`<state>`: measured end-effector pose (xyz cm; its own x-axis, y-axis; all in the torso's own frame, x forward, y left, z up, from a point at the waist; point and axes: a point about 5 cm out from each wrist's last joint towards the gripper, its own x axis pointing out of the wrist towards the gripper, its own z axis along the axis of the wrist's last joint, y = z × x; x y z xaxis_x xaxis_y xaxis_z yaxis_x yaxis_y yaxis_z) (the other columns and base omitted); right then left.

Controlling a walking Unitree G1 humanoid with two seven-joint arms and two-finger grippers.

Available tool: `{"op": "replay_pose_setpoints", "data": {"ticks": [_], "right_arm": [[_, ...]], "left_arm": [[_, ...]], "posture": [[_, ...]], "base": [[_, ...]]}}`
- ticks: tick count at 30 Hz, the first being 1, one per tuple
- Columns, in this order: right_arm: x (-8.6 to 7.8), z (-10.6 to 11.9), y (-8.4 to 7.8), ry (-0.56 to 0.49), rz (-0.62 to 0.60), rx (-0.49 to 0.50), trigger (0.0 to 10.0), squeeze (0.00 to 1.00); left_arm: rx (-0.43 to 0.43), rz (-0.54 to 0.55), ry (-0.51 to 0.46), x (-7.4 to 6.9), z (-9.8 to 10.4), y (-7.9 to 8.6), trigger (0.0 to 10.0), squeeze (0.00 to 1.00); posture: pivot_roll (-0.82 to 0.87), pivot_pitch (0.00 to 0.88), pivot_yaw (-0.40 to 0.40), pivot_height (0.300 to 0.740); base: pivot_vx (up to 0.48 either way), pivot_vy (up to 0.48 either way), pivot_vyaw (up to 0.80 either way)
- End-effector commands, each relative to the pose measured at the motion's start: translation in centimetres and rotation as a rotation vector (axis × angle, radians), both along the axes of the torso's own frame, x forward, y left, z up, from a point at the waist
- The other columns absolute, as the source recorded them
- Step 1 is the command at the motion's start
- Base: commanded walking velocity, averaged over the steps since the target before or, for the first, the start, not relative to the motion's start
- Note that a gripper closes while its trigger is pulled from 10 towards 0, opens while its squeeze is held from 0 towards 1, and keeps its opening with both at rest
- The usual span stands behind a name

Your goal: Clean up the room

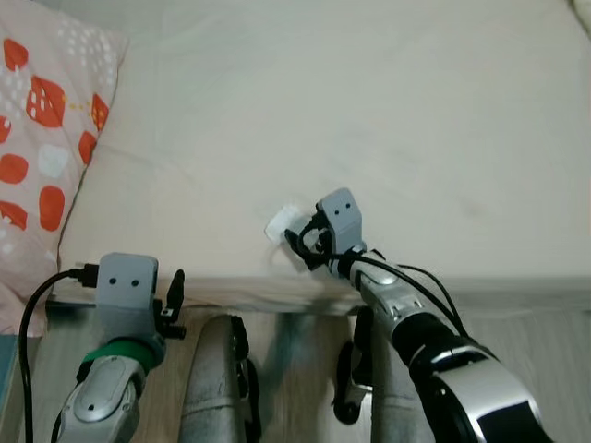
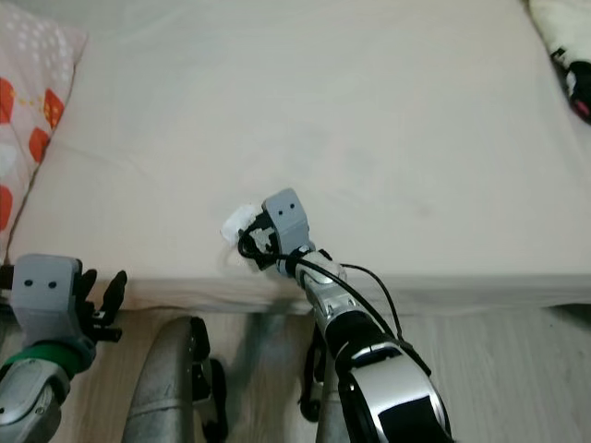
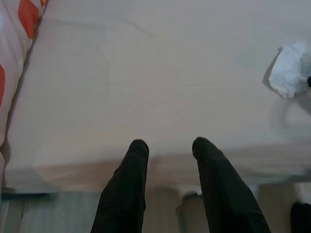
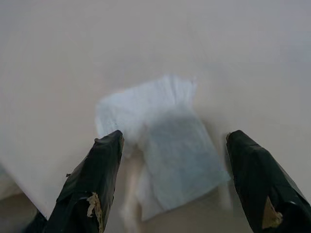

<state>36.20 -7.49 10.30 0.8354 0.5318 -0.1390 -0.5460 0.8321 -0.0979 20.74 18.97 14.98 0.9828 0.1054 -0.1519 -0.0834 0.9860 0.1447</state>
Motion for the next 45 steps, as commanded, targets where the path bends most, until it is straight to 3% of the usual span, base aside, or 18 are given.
{"op": "replay_pose_setpoints", "data": {"ticks": [1, 6, 18, 24, 26, 31, 32, 34, 35, 41, 45], "right_arm": [[-0.8, -2.0, 0.1, 0.093, 0.007, -0.058, 0.0, 0.00], [-1.2, -3.0, -0.2, 0.155, 0.021, -0.104, 0.0, 0.00], [-0.3, -1.7, -1.2, 0.110, 0.004, -0.074, 0.0, 0.00], [0.2, -0.2, -1.9, 0.045, 0.029, 0.000, 0.0, 0.00], [0.2, -0.2, -1.9, 0.045, 0.029, 0.000, 0.0, 0.00], [-0.1, 0.9, -2.4, -0.064, 0.042, 0.102, 0.0, 0.00], [-0.4, 1.3, -2.7, -0.108, 0.022, 0.141, 8.9, 0.00], [-0.6, 1.5, -2.9, -0.136, 0.008, 0.166, 8.9, 0.00], [-1.1, 1.8, -3.3, -0.169, -0.023, 0.206, 10.0, 0.00], [-4.2, 1.8, -6.1, -0.259, -0.213, 0.289, 10.0, 0.00], [-5.5, 1.6, -7.6, -0.294, -0.308, 0.302, 10.0, 0.00]], "left_arm": [[0.006, 0.020, 0.029, -0.6, -0.2, 0.4, 10.0, 0.00], [0.002, 0.024, 0.035, -0.6, -0.1, 0.3, 10.0, 0.00], [-0.016, 0.024, 0.034, 0.3, -0.2, -0.2, 10.0, 0.00], [-0.054, 0.005, -0.009, 2.4, -0.3, -1.3, 10.0, 0.00], [-0.054, 0.005, -0.009, 2.4, -0.3, -1.3, 10.0, 0.00], [-0.094, -0.040, -0.055, 4.5, -0.2, -3.0, 10.0, 0.00], [-0.101, -0.066, -0.074, 5.1, 0.0, -3.6, 10.0, 0.00], [-0.105, -0.083, -0.086, 5.6, 0.1, -4.1, 10.0, 0.00], [-0.110, -0.107, -0.104, 6.2, 0.4, -4.6, 10.0, 0.00], [-0.138, -0.162, -0.157, 8.6, 1.0, -5.8, 10.0, 0.00], [-0.149, -0.176, -0.170, 9.8, 1.2, -5.8, 10.0, 0.00]], "posture": [[0.24, 0.428, 0.108, 0.615], [0.24, 0.428, 0.106, 0.615], [0.20, 0.388, 0.086, 0.615], [0.13, 0.284, 0.044, 0.615], [0.13, 0.284, 0.044, 0.615], [0.05, 0.180, 0.012, 0.615], [0.03, 0.155, 0.007, 0.615], [0.02, 0.146, 0.006, 0.615], [-0.01, 0.121, 0.005, 0.615], [-0.12, 0.011, 0.030, 0.615], [-0.15, 0.000, 0.046, 0.615]], "base": [[0.000, 0.000, 0.00], [0.000, 0.000, 0.00], [0.000, 0.000, 0.00], [0.000, 0.000, 0.00], [0.000, 0.000, 0.00], [0.000, 0.000, 0.00], [0.000, 0.000, 0.00], [0.000, 0.000, 0.00], [0.000, 0.000, 0.00], [0.000, 0.000, 0.00], [0.000, 0.000, 0.00]]}}
